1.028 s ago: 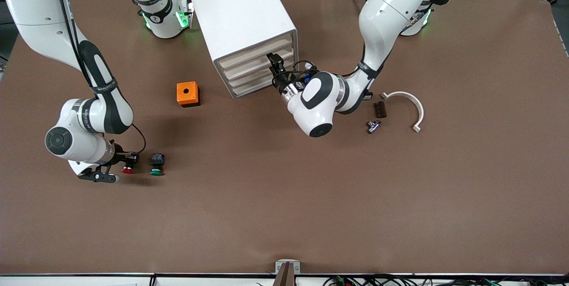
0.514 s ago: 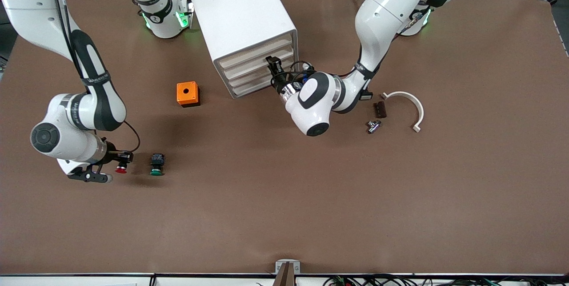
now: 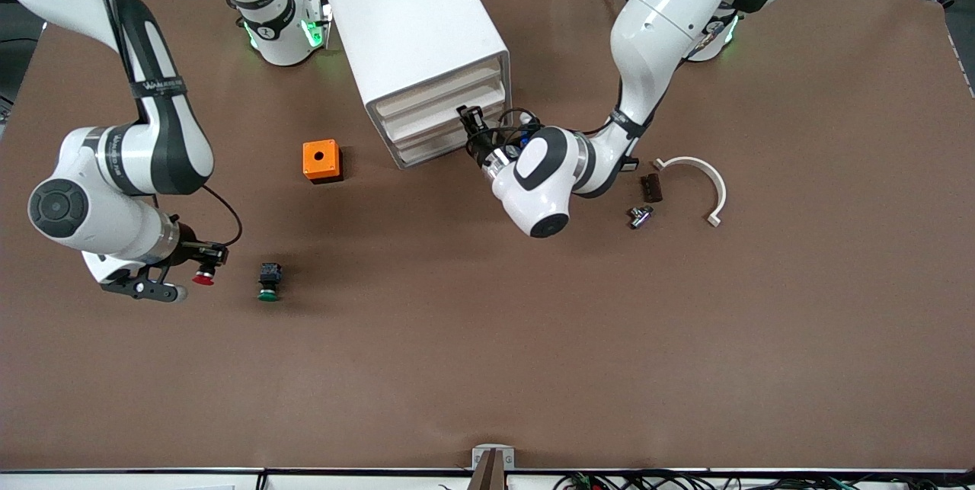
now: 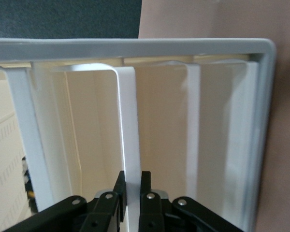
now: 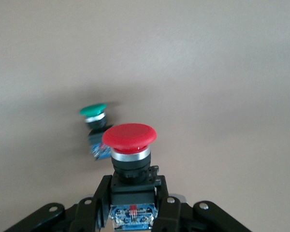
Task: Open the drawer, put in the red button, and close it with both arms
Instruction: 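Pull the drawer open with the left gripper while the right gripper grasps the red button, then carry the red button over the open drawer with the right gripper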
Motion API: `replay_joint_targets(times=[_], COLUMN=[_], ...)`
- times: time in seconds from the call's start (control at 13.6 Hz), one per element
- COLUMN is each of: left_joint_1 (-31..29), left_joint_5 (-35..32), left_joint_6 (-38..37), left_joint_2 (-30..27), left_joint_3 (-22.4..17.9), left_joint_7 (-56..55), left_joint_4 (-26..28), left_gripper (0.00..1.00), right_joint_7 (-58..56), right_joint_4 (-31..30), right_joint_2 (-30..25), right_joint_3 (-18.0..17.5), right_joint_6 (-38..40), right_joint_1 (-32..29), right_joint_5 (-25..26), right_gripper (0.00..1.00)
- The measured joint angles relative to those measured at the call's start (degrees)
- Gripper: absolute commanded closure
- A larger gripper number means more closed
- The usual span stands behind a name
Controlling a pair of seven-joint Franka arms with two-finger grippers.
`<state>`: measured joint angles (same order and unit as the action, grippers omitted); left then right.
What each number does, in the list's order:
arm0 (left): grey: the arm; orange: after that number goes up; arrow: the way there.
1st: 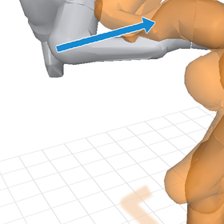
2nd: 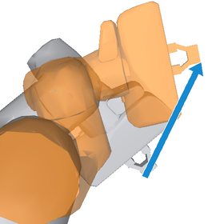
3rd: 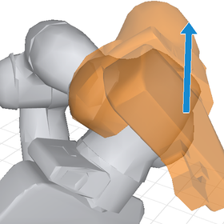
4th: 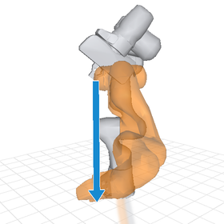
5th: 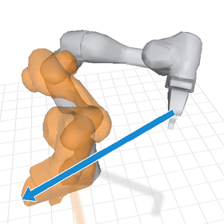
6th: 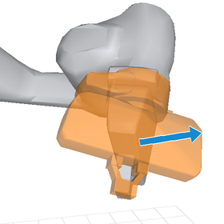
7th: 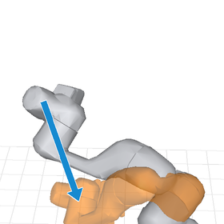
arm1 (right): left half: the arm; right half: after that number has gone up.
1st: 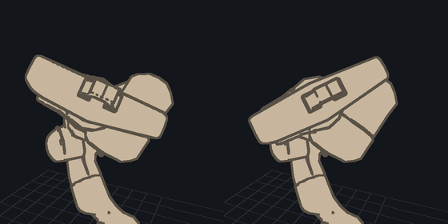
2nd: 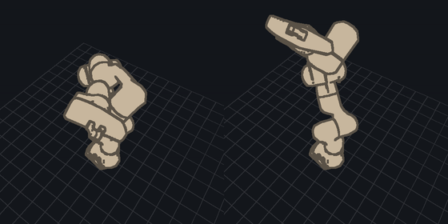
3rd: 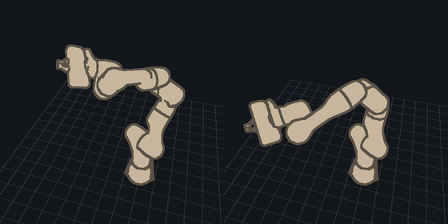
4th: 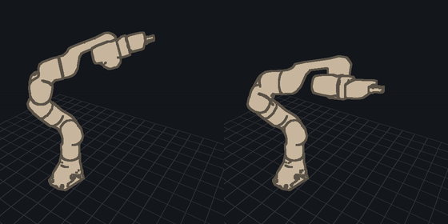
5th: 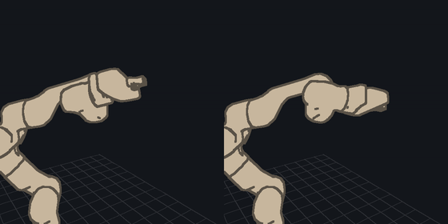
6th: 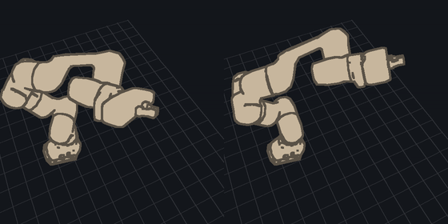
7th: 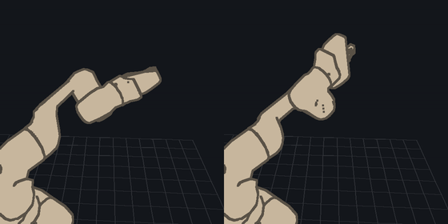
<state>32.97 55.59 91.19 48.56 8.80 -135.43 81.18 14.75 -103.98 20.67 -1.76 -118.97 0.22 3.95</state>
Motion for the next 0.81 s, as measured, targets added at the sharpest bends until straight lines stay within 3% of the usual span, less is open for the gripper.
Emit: replay_joint_targets(times=[0.44, 0.51, 0.59, 0.66, 0.73, 0.81], left_joint_1=[-7.86, -9.06, -9.95, -10.52, -10.91, -11.23], left_joint_5=[0.00, 0.00, 0.00, 0.12, 0.49, 0.67], left_joint_6=[0.05, 0.14, 0.37, 0.52, 0.58, 0.58], left_joint_2=[0.02, 0.03, 0.04, 0.05, 0.05, 0.05], left_joint_3=[-0.89, -0.87, -0.86, -0.85, -0.85, -0.85], left_joint_7=[0.32, 0.38, 0.40, 0.42, 0.59, 0.90], left_joint_4=[-1.60, -1.77, -1.92, -2.03, -2.09, -2.20], left_gripper=[1.00, 0.95, 0.67, 0.06, 0.00, 0.00], right_joint_7=[17.39, 21.79, 25.74, 29.46, 33.38, 37.22], right_joint_4=[1.96, 3.54, 5.38, 7.22, 8.87, 10.10], right_joint_2=[-6.61, -7.00, -7.14, -7.17, -7.18, -7.18], right_joint_3=[-0.12, -0.17, -0.22, -0.24, -0.27, -0.30], right_joint_6=[11.85, 14.64, 16.96, 18.69, 19.69, 20.12], right_joint_1=[10.16, 12.69, 15.12, 17.48, 19.79, 21.86], right_joint_5=[0.15, 0.29, 0.40, 0.45, 0.46, 0.47], right_gripper=[0.87, 0.87, 0.87, 0.87, 0.87, 0.87])
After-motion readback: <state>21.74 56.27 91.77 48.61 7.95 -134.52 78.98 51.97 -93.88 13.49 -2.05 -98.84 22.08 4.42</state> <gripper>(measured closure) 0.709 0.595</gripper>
